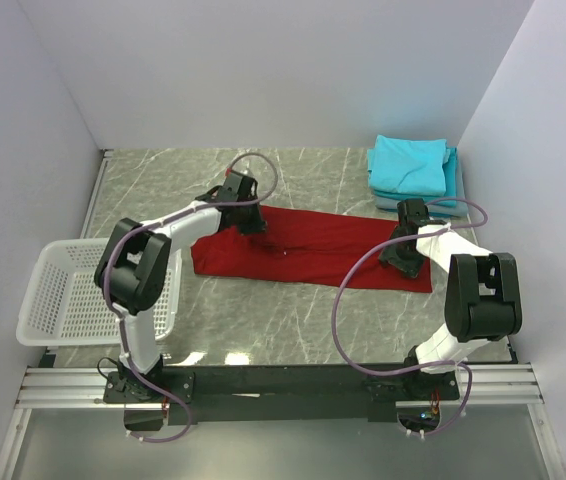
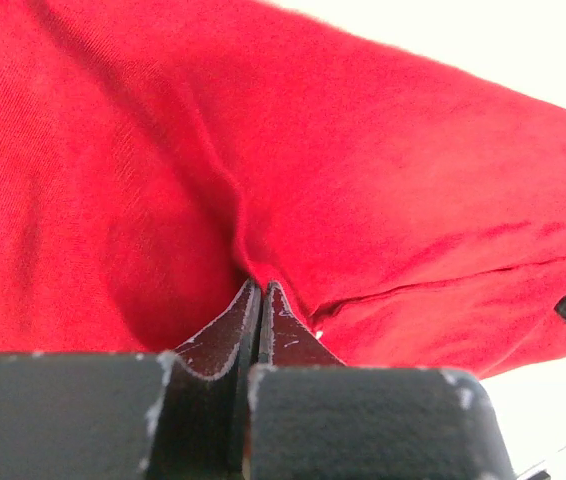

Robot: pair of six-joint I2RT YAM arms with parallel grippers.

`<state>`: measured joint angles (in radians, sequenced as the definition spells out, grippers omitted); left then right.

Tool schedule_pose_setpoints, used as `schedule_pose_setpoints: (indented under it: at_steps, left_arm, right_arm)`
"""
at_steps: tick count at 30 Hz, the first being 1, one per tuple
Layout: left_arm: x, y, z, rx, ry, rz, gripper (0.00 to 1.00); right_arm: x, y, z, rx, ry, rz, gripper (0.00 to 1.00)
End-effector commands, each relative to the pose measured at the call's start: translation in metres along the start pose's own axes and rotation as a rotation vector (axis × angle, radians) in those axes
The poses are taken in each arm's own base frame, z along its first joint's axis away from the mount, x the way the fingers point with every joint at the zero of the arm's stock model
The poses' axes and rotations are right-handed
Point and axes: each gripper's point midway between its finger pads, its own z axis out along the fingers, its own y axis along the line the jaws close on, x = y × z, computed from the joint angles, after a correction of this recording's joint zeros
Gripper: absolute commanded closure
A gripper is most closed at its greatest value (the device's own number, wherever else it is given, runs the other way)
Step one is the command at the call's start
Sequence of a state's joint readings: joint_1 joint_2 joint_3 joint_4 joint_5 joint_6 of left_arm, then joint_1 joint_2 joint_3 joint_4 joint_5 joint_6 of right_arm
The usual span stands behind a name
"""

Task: Fold and stack the t-shirts
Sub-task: Fold the tshirt

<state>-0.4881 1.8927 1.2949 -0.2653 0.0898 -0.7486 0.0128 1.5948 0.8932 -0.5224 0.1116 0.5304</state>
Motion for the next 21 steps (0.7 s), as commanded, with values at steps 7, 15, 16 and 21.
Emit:
schedule_pose_setpoints:
  at_steps: [7, 15, 16, 21]
  left_arm:
    - [-0.020, -0.046, 0.013, 0.182, 0.016, 0.266, 0.99]
    - [-0.014, -0.049, 0.028, 0.189, 0.054, 0.452, 0.97]
    - [-0.016, -0.051, 0.029, 0.191, 0.043, 0.488, 0.97]
    - [-0.011, -0.049, 0.041, 0.189, 0.087, 0.578, 0.98]
  right_arm:
    - [-0.003, -0.002, 0.004, 0.013, 0.002, 0.001, 0.37]
    - [-0.003, -0.004, 0.008, 0.034, 0.012, -0.002, 0.37]
    - [-0.003, -0.004, 0.008, 0.036, 0.015, -0.001, 0.37]
    - [-0.002, -0.005, 0.010, 0.044, 0.024, -0.003, 0.37]
